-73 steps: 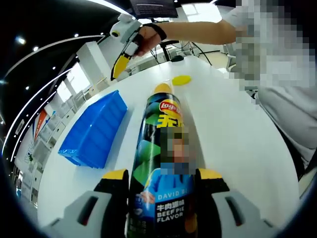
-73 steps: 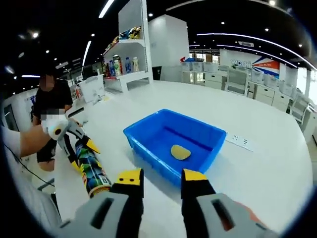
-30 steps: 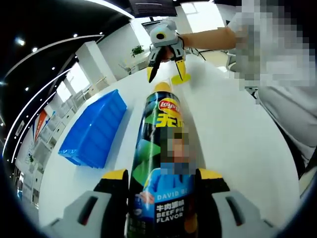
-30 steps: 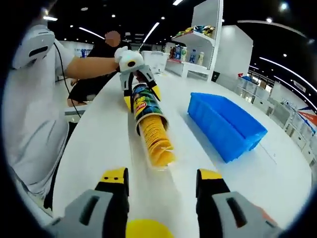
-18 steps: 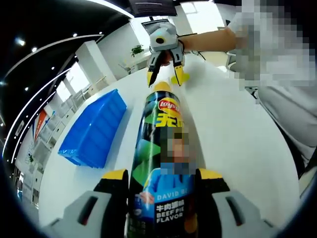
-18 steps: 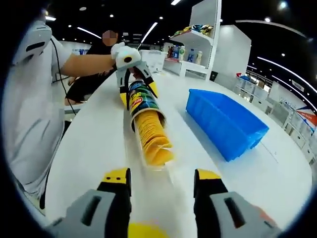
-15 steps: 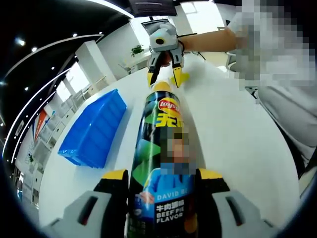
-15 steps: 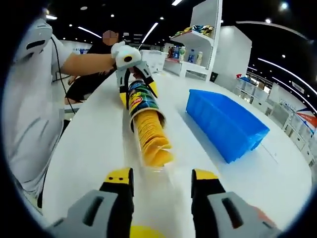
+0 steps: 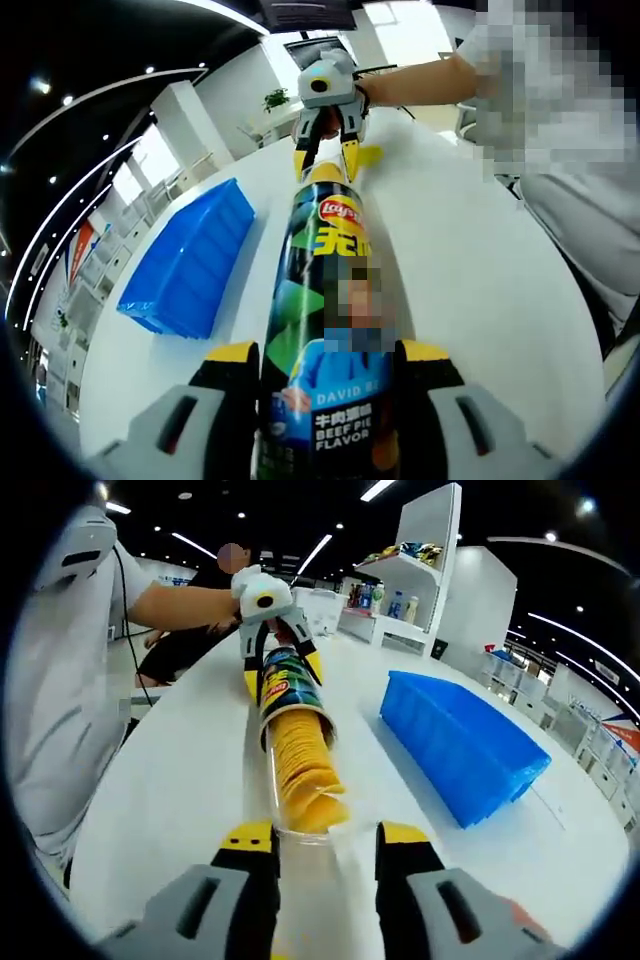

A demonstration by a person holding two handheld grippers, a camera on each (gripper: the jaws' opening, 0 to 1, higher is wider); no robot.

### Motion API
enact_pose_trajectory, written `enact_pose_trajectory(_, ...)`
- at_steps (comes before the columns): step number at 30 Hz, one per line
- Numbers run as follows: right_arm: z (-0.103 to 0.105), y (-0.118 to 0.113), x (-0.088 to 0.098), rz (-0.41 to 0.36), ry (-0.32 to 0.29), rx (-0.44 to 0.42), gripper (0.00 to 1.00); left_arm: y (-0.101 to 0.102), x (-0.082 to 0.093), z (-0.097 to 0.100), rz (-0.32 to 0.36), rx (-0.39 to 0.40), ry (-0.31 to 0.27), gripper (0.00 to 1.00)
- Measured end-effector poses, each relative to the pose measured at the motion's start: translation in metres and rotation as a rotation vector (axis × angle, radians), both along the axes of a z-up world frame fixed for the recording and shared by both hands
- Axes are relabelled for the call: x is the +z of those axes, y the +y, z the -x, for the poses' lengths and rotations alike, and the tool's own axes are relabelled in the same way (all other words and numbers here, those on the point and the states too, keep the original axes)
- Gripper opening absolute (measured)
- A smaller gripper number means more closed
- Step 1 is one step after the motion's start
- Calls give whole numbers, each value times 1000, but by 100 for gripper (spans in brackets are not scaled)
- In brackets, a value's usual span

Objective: Open the lid of the chip container on the table, take out the chips, place them into the box in front of the container, and close the lid

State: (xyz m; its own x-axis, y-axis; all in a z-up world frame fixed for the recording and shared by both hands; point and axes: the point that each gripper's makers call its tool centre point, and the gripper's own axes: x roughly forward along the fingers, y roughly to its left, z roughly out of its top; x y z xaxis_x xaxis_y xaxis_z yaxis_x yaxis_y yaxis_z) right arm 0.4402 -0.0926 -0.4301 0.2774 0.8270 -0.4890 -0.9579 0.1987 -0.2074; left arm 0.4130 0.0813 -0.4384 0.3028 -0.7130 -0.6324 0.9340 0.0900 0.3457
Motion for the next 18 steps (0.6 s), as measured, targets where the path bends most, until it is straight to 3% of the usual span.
enact_pose_trajectory(18, 3, 24, 1, -6, -2, -11, 35, -1, -1, 0, -11, 0, -9, 55)
